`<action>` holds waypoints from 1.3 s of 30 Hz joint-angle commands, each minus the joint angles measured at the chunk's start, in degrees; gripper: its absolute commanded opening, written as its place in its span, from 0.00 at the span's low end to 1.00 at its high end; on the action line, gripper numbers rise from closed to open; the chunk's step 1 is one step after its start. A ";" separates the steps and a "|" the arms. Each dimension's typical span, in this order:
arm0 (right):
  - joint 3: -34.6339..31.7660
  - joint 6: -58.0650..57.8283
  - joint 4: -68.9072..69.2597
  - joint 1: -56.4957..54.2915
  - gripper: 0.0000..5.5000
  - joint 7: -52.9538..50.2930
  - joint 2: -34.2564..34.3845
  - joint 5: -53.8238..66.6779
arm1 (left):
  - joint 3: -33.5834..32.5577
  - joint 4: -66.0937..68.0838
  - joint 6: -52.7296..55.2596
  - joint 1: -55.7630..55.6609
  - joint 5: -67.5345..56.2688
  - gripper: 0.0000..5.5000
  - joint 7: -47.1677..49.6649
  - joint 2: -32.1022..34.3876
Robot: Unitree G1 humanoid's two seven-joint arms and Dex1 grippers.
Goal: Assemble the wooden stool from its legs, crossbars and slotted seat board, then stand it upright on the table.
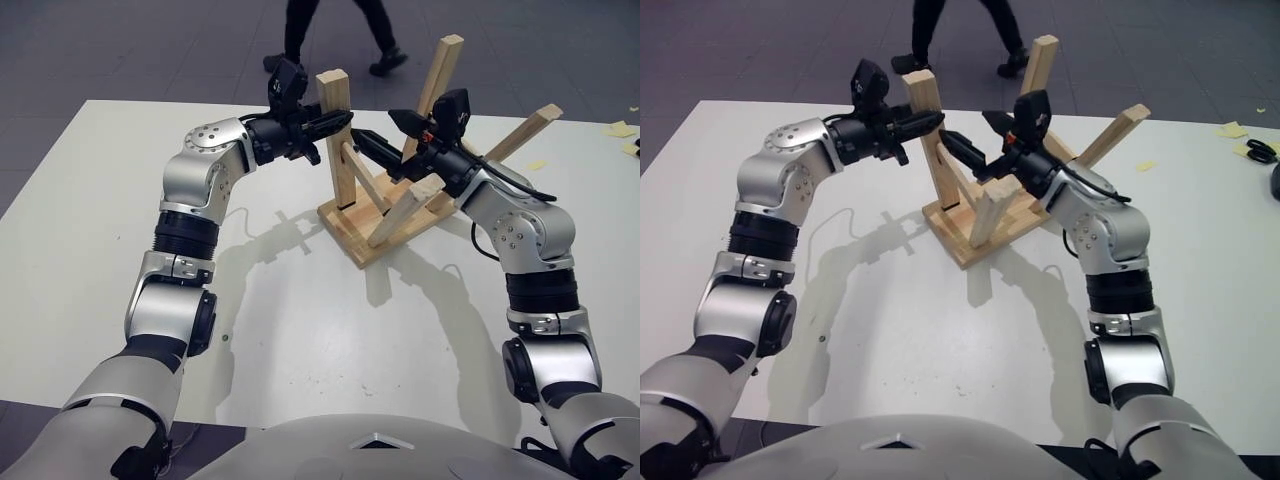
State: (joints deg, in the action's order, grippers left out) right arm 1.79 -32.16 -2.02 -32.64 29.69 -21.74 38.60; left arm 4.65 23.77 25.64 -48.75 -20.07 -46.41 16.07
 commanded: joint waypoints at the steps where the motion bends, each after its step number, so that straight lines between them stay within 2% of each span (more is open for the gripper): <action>1: 6.27 -0.29 -6.80 -0.21 0.98 1.78 -0.37 -8.82 | 2.55 -0.26 1.21 2.67 2.39 0.19 -0.72 -0.11; 4: 14.00 1.51 -16.95 3.97 0.98 1.85 -2.18 -19.70 | 2.65 -0.13 0.99 2.51 2.51 0.19 -0.54 -0.39; 7: 14.69 1.30 -17.31 5.53 0.98 2.85 -2.17 -20.53 | 2.62 -0.53 1.11 2.98 2.42 0.19 -0.20 -0.29; 10: 11.85 0.01 -14.07 4.46 0.98 3.31 -0.37 -16.70 | 2.65 -0.67 1.39 3.44 2.31 0.19 0.06 -0.14; 17: -0.44 -4.52 -6.67 -1.17 0.98 5.60 3.24 -3.13 | -1.90 4.24 5.41 1.41 0.69 0.19 6.01 -1.63; 27: -5.50 -0.63 -10.33 -6.81 0.98 0.71 5.42 -6.61 | -2.50 3.36 7.73 1.81 -0.25 0.19 5.77 -1.84; 30: -2.91 0.79 -14.35 -6.45 0.98 0.08 5.34 -11.12 | -1.95 3.05 7.20 2.03 0.25 0.19 5.31 -1.55; 35: 7.99 0.89 -19.46 0.79 0.98 4.23 2.66 -21.67 | -1.59 2.98 6.85 1.76 0.39 0.19 5.30 -1.76; 39: 6.17 2.45 -19.58 1.29 0.98 2.69 3.40 -22.94 | -1.42 2.78 6.86 2.15 0.39 0.19 5.11 -1.55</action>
State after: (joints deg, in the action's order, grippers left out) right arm 8.91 -29.45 -21.06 -32.02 33.07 -18.48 16.82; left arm 2.21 25.35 31.12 -48.67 -22.12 -42.31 13.80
